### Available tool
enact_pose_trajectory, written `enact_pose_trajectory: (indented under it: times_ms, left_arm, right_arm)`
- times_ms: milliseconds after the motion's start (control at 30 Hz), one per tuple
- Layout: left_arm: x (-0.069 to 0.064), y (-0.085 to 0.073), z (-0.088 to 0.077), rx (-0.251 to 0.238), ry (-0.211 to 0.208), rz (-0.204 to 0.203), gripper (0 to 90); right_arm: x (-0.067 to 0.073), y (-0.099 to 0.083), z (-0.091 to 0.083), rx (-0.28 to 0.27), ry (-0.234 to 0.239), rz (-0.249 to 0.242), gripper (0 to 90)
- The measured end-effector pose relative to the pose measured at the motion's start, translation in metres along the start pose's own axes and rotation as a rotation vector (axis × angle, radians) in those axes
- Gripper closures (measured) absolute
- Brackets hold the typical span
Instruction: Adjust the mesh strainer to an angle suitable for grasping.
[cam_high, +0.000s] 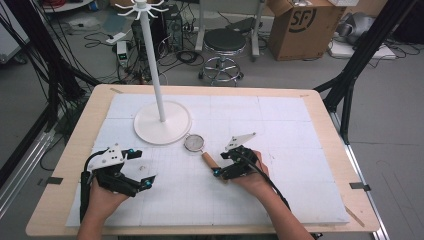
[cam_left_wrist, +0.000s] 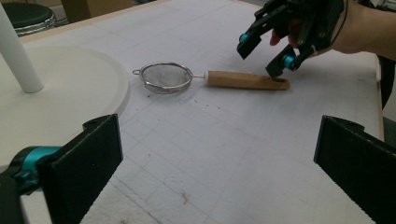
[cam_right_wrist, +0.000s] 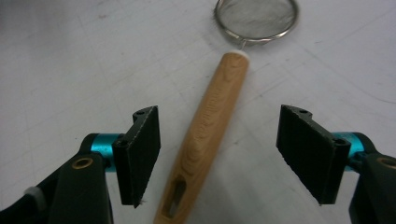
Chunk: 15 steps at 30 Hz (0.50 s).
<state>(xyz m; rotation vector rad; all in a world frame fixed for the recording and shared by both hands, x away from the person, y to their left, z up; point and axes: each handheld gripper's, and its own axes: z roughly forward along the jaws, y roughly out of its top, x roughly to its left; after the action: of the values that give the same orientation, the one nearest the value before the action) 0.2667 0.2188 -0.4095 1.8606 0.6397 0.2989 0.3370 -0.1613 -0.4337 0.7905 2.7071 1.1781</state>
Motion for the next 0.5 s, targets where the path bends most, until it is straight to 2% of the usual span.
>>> enact_pose_trajectory:
  times_ms: [33,167,200,267,500]
  left_arm:
    - [0.0,0.0,0.0,0.001,-0.001,0.001,1.8]
    - [0.001,-0.001,-0.001,0.004,-0.002,0.0,1.8]
    - [0.001,-0.001,0.0,0.002,-0.004,-0.005,1.8]
    - [0.0,-0.001,0.001,0.005,-0.006,-0.002,1.8]
    - [-0.001,0.0,0.002,0.001,-0.018,-0.002,1.8]
  right_arm:
    - [0.0,0.0,0.0,0.0,0.0,0.0,32.8]
    - [0.005,-0.003,0.014,0.08,-0.005,-0.01,42.7]
    - [0.008,-0.003,0.014,0.081,-0.026,-0.014,45.2]
    - [0.011,-0.002,0.014,0.089,-0.056,-0.041,56.7]
    - [0.01,-0.003,0.013,0.08,-0.057,-0.02,59.1]
